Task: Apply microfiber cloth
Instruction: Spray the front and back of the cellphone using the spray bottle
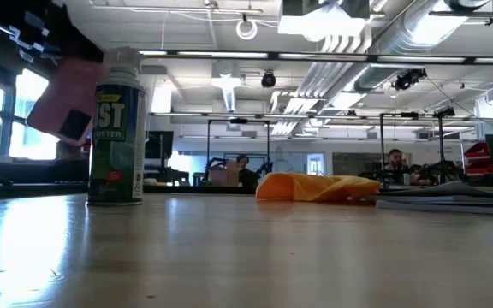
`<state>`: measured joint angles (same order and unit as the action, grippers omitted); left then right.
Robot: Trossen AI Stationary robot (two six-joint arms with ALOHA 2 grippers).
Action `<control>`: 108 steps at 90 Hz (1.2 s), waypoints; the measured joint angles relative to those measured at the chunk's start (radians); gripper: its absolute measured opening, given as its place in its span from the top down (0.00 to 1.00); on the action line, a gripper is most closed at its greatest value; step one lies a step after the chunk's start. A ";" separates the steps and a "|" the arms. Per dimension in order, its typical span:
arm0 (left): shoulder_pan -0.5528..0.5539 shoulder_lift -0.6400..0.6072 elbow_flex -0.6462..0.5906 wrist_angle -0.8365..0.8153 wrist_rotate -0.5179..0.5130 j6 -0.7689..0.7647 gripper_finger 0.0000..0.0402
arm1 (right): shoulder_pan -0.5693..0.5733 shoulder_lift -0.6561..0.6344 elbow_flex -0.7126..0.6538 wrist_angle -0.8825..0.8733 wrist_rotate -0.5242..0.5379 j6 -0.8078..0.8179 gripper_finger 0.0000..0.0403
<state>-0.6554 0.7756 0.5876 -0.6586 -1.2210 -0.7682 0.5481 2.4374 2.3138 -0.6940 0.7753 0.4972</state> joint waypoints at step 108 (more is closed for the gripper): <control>-0.054 0.278 -0.118 0.739 0.462 0.246 0.98 | -0.072 -0.109 0.005 -0.510 0.000 0.152 0.68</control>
<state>-0.7097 1.0538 0.4698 0.0803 -0.7594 -0.5221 0.4763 2.3282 2.3184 -1.2039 0.7748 0.6489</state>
